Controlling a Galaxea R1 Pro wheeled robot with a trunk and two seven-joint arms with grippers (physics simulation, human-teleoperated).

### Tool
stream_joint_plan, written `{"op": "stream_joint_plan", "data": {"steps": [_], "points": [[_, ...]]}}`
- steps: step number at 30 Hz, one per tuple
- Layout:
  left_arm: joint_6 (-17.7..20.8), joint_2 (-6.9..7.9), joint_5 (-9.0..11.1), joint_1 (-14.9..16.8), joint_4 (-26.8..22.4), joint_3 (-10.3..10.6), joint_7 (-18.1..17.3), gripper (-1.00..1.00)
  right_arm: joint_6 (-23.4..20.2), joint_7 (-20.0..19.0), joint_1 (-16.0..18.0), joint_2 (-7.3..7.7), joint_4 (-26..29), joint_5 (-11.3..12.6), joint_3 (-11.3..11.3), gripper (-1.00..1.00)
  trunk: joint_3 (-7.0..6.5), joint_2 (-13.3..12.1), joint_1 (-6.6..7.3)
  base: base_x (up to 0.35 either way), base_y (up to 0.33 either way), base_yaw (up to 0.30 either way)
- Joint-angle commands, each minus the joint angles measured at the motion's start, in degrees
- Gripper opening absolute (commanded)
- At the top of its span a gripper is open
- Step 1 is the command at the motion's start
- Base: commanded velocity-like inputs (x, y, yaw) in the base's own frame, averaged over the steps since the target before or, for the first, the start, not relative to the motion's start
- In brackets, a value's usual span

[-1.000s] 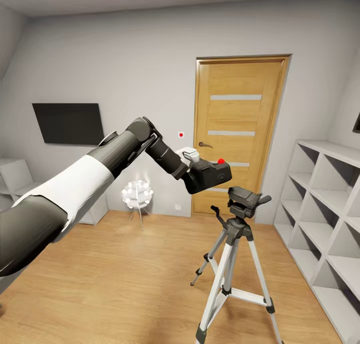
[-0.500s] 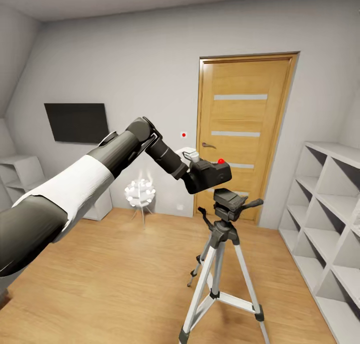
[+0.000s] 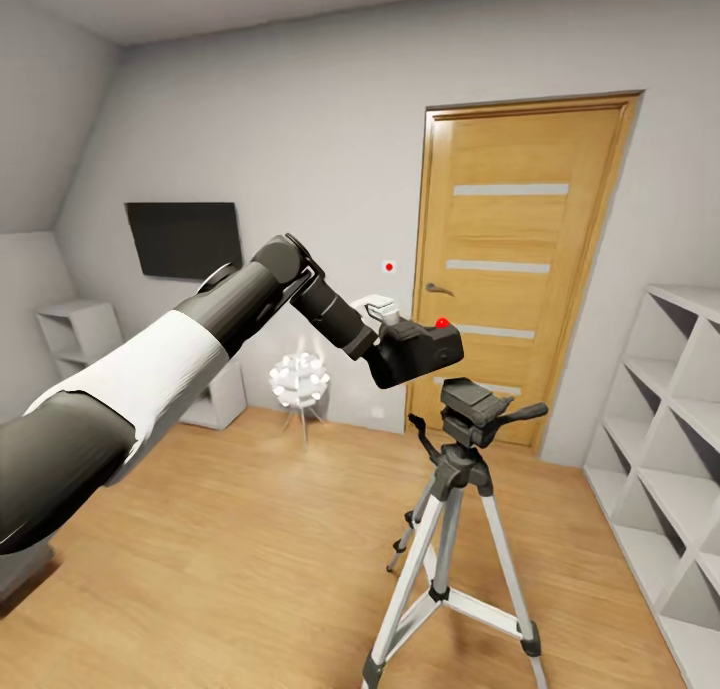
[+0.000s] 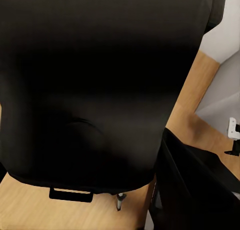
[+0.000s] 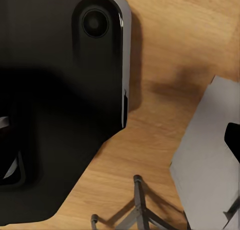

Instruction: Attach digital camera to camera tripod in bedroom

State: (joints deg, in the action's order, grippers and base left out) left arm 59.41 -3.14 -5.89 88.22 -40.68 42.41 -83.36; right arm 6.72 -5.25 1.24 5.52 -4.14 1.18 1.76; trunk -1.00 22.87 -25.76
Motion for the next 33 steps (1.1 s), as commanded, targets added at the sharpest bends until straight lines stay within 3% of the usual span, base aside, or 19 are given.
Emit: {"op": "stream_joint_plan", "data": {"steps": [1,9,19,33], "points": [[0.59,-0.02,-0.61,0.02,-0.03,-0.05,-0.58,-1.0,0.43,-0.21,0.08,0.01,-0.26,0.14,0.17,1.0,0.04,0.05,-0.02,0.0,-0.096,0.043],[0.59,-0.02,-0.61,0.01,-0.04,-0.05,-0.58,-1.0,0.42,-0.21,0.08,0.01,-0.26,0.14,0.17,1.0,0.1,0.05,-0.02,0.0,-0.227,0.033],[0.59,-0.02,-0.61,0.0,-0.05,-0.05,-0.59,-1.0,0.42,-0.2,0.08,0.01,-0.26,0.14,0.17,1.0,0.52,0.05,-0.02,0.0,-0.247,0.218],[0.59,-0.02,-0.61,0.02,-0.04,-0.05,-0.58,-1.0,0.41,-0.22,0.08,0.01,-0.26,0.14,0.17,1.0,1.09,0.05,-0.02,0.0,-0.029,0.213]]}}
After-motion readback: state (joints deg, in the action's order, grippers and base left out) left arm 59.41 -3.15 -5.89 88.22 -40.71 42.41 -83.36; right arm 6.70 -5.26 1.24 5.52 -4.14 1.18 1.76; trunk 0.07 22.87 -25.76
